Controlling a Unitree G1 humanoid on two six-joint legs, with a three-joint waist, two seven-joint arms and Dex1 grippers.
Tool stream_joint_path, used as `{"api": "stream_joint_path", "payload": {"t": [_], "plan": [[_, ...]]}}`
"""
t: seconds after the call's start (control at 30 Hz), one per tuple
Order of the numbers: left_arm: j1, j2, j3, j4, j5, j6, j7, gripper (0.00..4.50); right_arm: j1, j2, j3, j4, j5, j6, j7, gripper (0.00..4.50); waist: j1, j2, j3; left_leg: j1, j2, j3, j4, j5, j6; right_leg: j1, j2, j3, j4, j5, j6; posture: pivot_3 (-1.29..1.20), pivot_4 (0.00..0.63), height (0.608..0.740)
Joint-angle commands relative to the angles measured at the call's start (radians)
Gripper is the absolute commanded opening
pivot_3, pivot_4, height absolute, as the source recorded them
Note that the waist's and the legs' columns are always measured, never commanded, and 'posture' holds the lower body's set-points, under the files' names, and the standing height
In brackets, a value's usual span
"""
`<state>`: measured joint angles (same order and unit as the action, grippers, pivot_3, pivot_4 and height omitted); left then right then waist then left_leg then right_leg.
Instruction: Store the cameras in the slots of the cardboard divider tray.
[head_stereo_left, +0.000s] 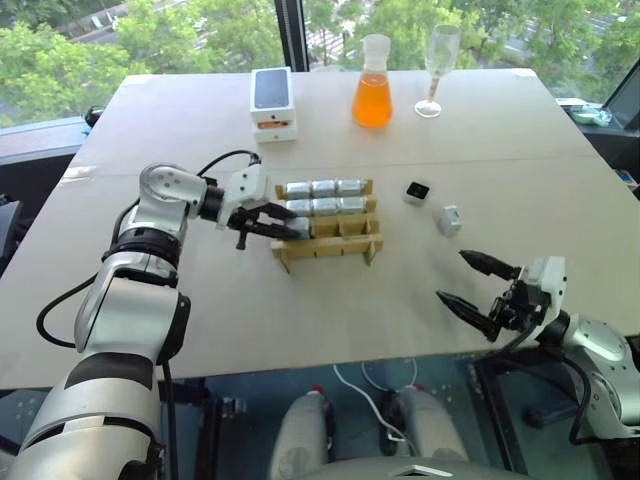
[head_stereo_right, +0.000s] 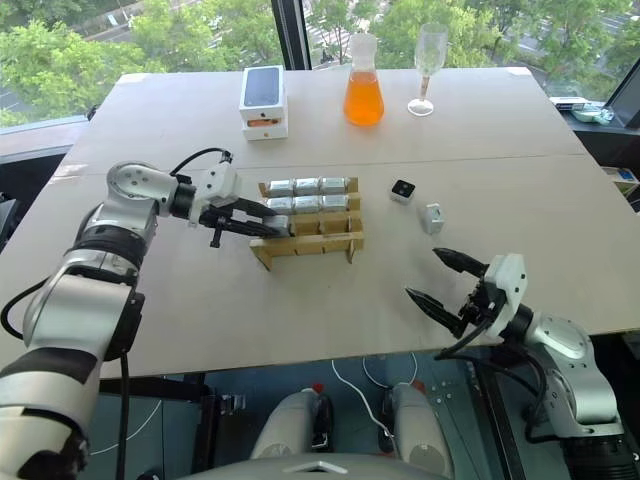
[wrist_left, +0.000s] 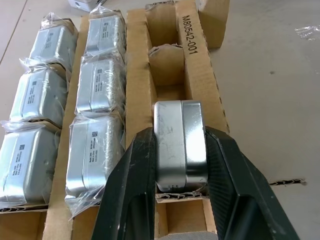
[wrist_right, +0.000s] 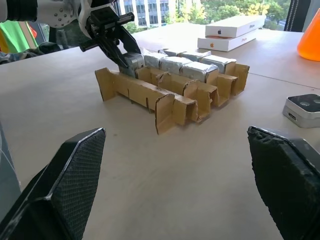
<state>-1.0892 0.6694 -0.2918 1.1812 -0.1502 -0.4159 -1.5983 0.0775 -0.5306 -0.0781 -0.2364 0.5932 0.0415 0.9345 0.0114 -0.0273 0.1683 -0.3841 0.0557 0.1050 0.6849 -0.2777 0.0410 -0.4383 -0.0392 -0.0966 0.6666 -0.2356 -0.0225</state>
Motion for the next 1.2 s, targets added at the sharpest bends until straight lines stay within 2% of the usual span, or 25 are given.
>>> {"api": "stream_joint_path", "payload": {"t": [0.03,0.13,0.17,0.27,0.37,0.47,0.6,0.77,1.0,1.2], "plan": [[-0.005,0.015,-0.008,0.002,-0.008,-0.001,-0.016,2.72,-0.011,0.003,-0.022,-0.022,0.011,-0.008,0.018,4.5,0.001,0.0,0.0,0.0,0.0,0.0,0.0,0.0,0.0,0.0,0.0,0.0,0.0,0.0,0.0,0.0,0.15,0.74],[-0.007,0.005,0.014,0.002,-0.018,-0.001,-0.016,4.1,-0.015,0.006,-0.021,-0.015,0.009,-0.01,0.022,4.5,0.002,0.0,0.0,0.0,0.0,0.0,0.0,0.0,0.0,0.0,0.0,-0.001,0.0,0.0,0.0,0.0,0.15,0.74],[-0.008,0.006,0.019,-0.002,-0.021,-0.003,-0.016,4.43,-0.019,0.007,-0.02,-0.012,0.003,-0.011,0.019,4.5,0.002,0.0,0.0,0.0,0.0,0.0,0.0,0.0,0.0,0.0,0.0,0.0,0.0,0.0,0.0,0.0,0.15,0.74],[-0.012,0.013,0.033,-0.026,-0.055,0.021,-0.016,4.43,-0.035,0.015,-0.02,-0.005,-0.023,0.001,-0.018,4.5,0.002,0.0,0.0,0.0,0.0,-0.001,0.001,0.0,0.0,0.0,0.0,-0.001,0.0,0.0,0.0,0.0,0.15,0.74],[-0.014,0.034,0.053,-0.112,-0.131,0.068,-0.016,4.43,-0.08,0.027,0.005,0.021,-0.131,0.029,-0.131,4.5,0.001,-0.001,0.0,-0.001,0.0,-0.001,0.001,0.0,0.0,0.0,0.0,-0.001,0.0,0.0,0.0,0.0,0.15,0.74],[0.039,0.07,0.08,-0.3,-0.251,0.2,-0.016,4.43,-0.144,0.081,0.016,0.042,-0.207,0.109,-0.295,4.5,-0.002,-0.001,0.0,-0.001,0.001,0.0,0.001,0.002,-0.003,-0.001,0.0,0.0,0.001,0.001,-0.002,0.0,0.15,0.74],[0.188,0.116,0.176,-0.612,-0.32,0.4,0.007,4.43,-0.216,0.172,0.03,0.05,-0.297,0.199,-0.486,4.5,-0.016,0.0,0.0,0.0,0.002,0.001,0.0,0.002,-0.003,-0.002,-0.001,0.002,0.004,0.001,-0.003,0.0,0.15,0.74],[0.418,0.183,0.28,-0.985,-0.357,0.623,0.194,4.43,-0.283,0.286,0.027,0.096,-0.348,0.275,-0.656,4.5,-0.025,0.0,0.0,0.0,0.001,0.001,0.001,0.002,-0.004,-0.004,-0.007,0.003,0.007,0.001,-0.003,0.0,0.15,0.74],[0.669,0.21,0.462,-1.366,-0.457,0.853,0.424,4.43,-0.325,0.342,0.017,0.17,-0.366,0.272,-0.704,4.5,-0.022,-0.001,0.0,0.0,0.0,0.001,0.001,0.002,-0.004,-0.004,-0.009,0.003,0.009,0.001,-0.003,0.0,0.15,0.74],[0.762,0.216,0.505,-1.474,-0.473,0.892,0.467,4.43,-0.368,0.354,0.006,0.201,-0.359,0.245,-0.696,4.5,-0.023,0.0,0.0,0.001,0.0,0.002,0.0,0.002,-0.004,-0.004,-0.009,0.004,0.01,0.001,-0.003,0.0,0.15,0.74]]}}
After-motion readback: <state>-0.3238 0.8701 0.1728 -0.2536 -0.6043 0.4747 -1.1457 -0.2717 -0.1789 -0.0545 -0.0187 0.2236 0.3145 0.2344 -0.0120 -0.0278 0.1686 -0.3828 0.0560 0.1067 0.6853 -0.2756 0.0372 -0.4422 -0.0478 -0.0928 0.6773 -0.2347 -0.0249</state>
